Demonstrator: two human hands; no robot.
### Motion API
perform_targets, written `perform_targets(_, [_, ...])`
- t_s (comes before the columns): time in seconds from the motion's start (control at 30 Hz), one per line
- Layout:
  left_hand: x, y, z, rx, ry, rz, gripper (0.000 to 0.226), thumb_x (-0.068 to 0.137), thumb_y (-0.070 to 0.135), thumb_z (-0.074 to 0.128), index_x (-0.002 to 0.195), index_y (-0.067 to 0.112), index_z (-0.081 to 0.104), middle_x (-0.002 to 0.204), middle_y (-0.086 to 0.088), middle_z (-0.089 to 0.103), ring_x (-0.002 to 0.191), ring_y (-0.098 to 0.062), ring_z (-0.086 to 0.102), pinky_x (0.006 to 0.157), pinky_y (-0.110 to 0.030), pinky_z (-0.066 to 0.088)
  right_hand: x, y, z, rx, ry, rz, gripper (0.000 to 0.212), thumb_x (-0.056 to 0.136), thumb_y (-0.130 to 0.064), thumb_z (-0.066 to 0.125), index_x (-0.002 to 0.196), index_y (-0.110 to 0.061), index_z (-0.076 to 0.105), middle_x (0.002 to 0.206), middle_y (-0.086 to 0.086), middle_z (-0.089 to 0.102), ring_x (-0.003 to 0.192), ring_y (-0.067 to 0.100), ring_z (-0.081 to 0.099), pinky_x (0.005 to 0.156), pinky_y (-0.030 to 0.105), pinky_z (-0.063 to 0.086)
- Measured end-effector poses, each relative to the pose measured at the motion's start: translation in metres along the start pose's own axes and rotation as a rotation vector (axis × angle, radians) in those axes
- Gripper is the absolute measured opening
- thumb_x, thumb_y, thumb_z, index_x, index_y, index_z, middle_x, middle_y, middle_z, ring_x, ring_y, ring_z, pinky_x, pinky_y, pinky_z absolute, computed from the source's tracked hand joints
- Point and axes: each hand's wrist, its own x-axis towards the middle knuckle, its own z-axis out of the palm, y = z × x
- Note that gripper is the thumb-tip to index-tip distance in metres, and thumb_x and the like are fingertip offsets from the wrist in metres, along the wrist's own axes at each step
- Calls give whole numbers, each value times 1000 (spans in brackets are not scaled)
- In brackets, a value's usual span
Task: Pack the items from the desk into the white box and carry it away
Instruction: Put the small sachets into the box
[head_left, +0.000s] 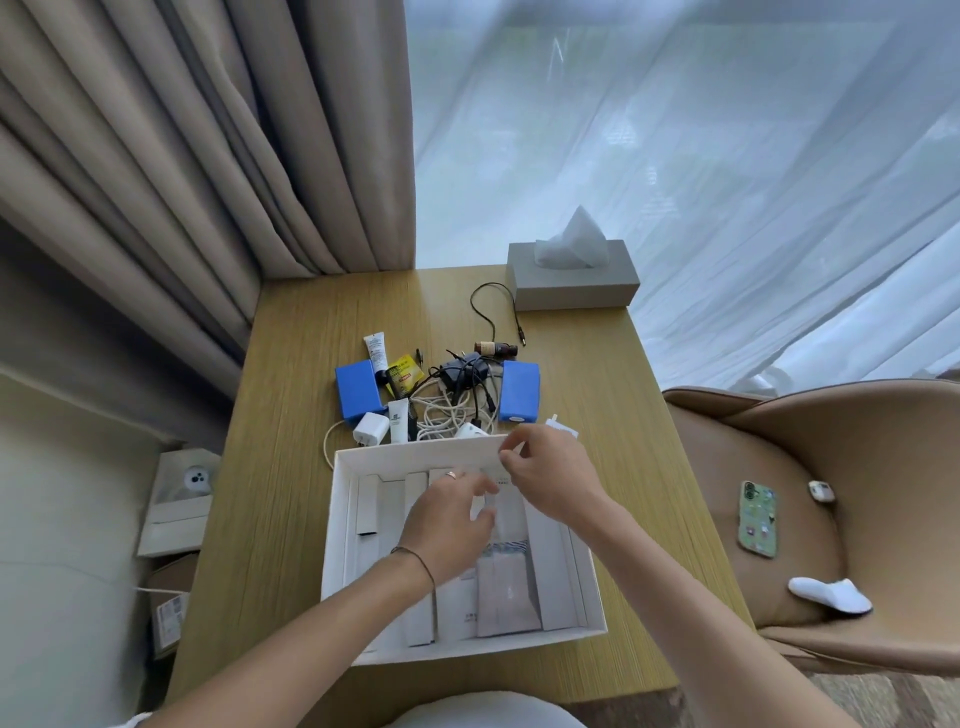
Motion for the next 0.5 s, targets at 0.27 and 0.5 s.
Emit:
perform_targets(0.27, [38, -12, -95, -215, 198, -49, 20, 92, 16, 63, 103, 30, 71, 93, 11, 70, 89, -4, 65, 77, -25, 56, 48, -37, -1, 20, 15, -59, 20, 92, -21, 54, 93, -22, 74, 70, -13, 63, 76, 14, 64, 59, 27, 49])
perform_targets(0.5, [48, -63, -138, -186, 228, -275, 20, 95, 13, 59, 103, 29, 67, 99, 5, 70, 87, -7, 66, 66, -23, 54, 103, -73, 45, 16, -186, -23, 24, 88, -12, 53, 94, -6, 75, 93, 13, 77, 83, 28, 71, 71, 41, 60])
